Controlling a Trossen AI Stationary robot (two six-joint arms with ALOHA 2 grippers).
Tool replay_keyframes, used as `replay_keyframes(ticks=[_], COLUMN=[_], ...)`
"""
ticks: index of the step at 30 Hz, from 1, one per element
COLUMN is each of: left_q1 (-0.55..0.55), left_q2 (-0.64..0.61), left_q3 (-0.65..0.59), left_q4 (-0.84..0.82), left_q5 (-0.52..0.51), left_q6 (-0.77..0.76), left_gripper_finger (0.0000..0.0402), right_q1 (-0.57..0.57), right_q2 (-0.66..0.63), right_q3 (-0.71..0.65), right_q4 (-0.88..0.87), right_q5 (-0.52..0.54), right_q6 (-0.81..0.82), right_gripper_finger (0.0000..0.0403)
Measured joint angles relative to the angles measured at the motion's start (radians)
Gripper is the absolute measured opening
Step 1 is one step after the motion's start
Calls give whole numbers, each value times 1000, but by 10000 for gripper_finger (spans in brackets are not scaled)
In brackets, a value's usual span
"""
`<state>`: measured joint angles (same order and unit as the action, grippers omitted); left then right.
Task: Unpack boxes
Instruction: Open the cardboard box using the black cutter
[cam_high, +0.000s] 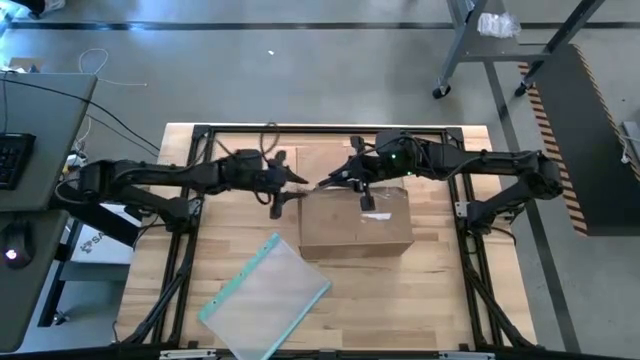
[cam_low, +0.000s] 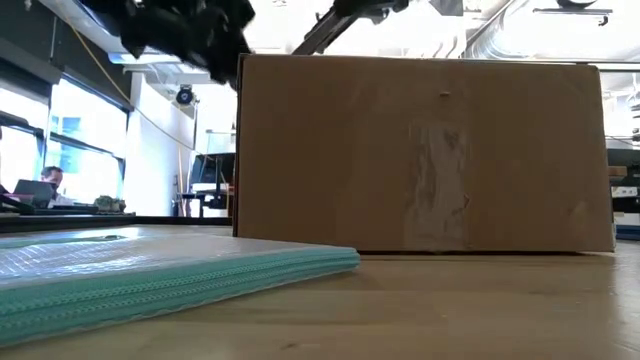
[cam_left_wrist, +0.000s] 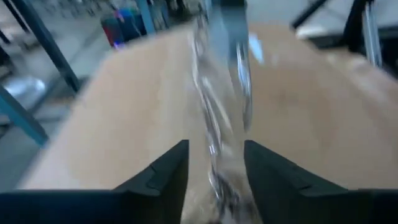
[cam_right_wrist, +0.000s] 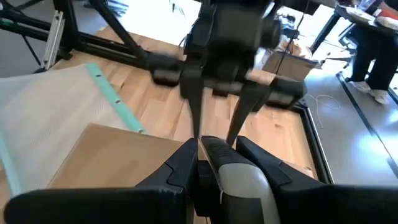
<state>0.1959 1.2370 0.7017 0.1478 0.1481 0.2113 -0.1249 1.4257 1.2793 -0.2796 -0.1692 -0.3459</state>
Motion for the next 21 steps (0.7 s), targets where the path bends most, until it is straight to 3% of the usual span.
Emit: replay_keyframes(ticks=[6, 21], left_q1=[0, 0], left_q2=[87, 91], left_q3=[8, 6], left_q4=[-67, -85], left_q5=[-8, -3], left_q6=[-3, -26], left_gripper_finger=[158, 157], right_q1=[0, 0], right_q2=[48, 99], right_q3=[0, -2], right_q4=[-3, 20], right_q5=[2, 64], right_q6=[7, -37], right_gripper_finger=[73, 73])
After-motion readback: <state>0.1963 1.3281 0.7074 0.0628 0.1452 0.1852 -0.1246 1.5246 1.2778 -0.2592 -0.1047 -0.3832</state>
